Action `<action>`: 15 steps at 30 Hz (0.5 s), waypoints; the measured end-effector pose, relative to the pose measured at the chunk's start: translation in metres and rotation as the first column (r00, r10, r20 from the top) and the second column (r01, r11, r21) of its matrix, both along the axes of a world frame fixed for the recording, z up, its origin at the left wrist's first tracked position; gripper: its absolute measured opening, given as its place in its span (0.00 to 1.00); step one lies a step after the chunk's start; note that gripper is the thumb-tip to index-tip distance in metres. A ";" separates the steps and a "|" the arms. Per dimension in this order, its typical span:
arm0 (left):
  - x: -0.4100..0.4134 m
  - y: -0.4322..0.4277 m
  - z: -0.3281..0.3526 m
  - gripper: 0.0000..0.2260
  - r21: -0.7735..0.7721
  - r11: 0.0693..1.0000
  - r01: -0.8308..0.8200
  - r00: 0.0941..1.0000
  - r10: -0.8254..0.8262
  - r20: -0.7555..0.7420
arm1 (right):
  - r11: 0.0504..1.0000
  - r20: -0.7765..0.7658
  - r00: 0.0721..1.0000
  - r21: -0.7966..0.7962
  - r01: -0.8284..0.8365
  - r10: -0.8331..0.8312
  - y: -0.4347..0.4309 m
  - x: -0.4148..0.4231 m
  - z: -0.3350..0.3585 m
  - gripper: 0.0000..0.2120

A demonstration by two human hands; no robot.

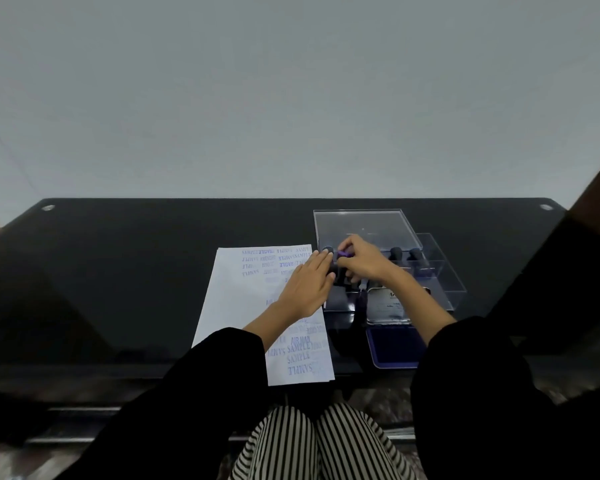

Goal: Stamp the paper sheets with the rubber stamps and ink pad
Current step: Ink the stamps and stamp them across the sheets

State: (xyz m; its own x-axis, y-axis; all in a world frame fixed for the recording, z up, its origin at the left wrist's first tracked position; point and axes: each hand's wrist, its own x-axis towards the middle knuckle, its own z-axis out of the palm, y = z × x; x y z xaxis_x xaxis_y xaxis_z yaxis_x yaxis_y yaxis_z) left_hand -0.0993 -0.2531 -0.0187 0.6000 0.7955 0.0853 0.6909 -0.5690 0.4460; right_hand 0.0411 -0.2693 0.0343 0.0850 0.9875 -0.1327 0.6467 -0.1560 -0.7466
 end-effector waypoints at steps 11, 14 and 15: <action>0.003 0.002 -0.014 0.23 0.004 1.000 0.007 1.000 -0.007 0.010 | 0.996 0.183 0.981 -0.059 -0.062 0.072 -0.002 0.003 -0.018 0.16; 0.003 0.003 -0.015 0.23 0.017 1.000 0.008 1.000 -0.008 -0.006 | 1.000 0.195 0.981 0.025 -0.006 0.001 -0.001 0.003 -0.025 0.15; 0.003 0.003 -0.015 0.22 0.023 1.000 0.009 1.000 -0.009 -0.015 | 0.997 0.205 0.977 0.074 0.039 -0.053 -0.002 0.005 -0.026 0.14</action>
State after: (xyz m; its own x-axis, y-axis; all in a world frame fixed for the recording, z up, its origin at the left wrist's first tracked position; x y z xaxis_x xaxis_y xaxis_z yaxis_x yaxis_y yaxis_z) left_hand -0.0961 -0.2502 -0.0335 0.6082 0.7881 0.0947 0.6925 -0.5851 0.4220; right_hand 0.0458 -0.2716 0.0085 0.1487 0.9881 -0.0392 0.7814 -0.1417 -0.6078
